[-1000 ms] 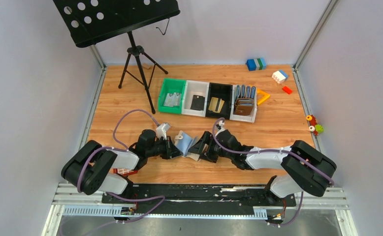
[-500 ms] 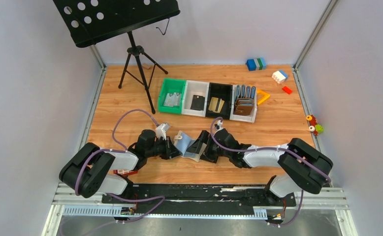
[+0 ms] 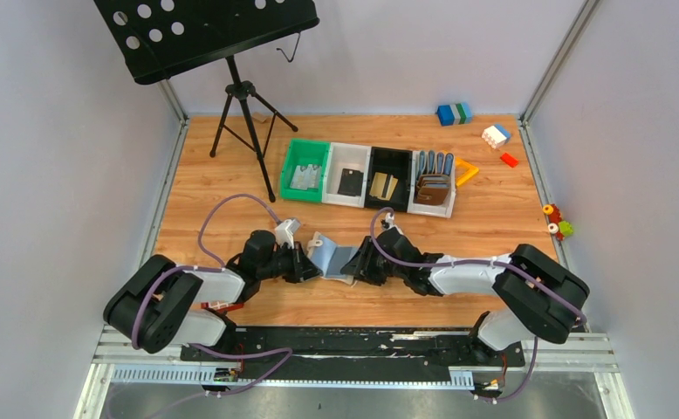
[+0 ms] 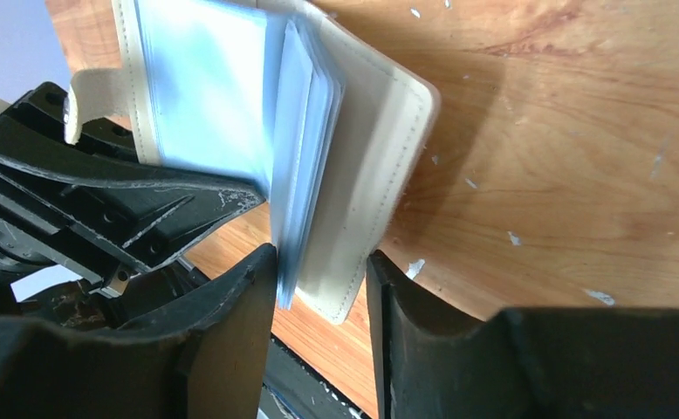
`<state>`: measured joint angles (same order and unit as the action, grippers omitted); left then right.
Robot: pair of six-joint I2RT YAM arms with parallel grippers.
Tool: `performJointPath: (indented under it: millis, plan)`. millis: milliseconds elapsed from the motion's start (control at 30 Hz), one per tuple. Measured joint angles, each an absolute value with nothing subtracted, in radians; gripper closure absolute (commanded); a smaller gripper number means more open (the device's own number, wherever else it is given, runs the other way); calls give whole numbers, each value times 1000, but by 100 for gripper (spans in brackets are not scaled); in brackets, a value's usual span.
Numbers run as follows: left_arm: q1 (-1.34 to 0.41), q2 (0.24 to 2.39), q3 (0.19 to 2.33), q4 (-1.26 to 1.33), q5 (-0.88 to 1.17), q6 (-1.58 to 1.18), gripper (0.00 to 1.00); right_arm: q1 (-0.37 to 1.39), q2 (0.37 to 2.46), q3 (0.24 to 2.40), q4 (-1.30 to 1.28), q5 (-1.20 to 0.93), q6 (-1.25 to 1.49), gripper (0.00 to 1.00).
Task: Take the credit cards out of the card holder
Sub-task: Open the card holder at the center of the board.
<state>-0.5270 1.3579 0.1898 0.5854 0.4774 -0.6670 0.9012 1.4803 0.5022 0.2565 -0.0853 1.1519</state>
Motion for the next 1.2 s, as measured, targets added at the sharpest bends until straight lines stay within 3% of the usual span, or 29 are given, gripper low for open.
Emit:
performJointPath:
  millis: [100, 200, 333, 600, 733, 867, 967, 1067, 1200]
  plan:
    - [-527, 1334, 187, 558, 472, -662, 43, 901, 1464, 508, 230, -64, 1134, 74]
    - [-531, 1271, 186, 533, 482, -657, 26, 901, 1448, 525, 219, -50, 1110, 81]
    - [-530, 1164, 186, 432, 456, -634, 15, 902, 1444, 568, 200, -49, 1077, 89]
    - [-526, 966, 187, 205, 344, -590, 8, 902, 1438, 593, 176, -49, 1041, 84]
    - [-513, 1002, 208, 190, 333, -577, 14, 902, 1440, 603, 174, -61, 1036, 73]
    - [-475, 1084, 230, 240, 359, -579, 19, 902, 1462, 632, 182, -82, 1030, 33]
    - [-452, 1126, 236, 283, 377, -580, 17, 902, 1465, 636, 175, -81, 1030, 15]
    - [-443, 1147, 240, 307, 387, -580, 17, 902, 1463, 636, 148, -59, 1028, 11]
    - [-436, 1138, 248, 287, 380, -577, 8, 902, 1445, 636, 86, -20, 1021, 11]
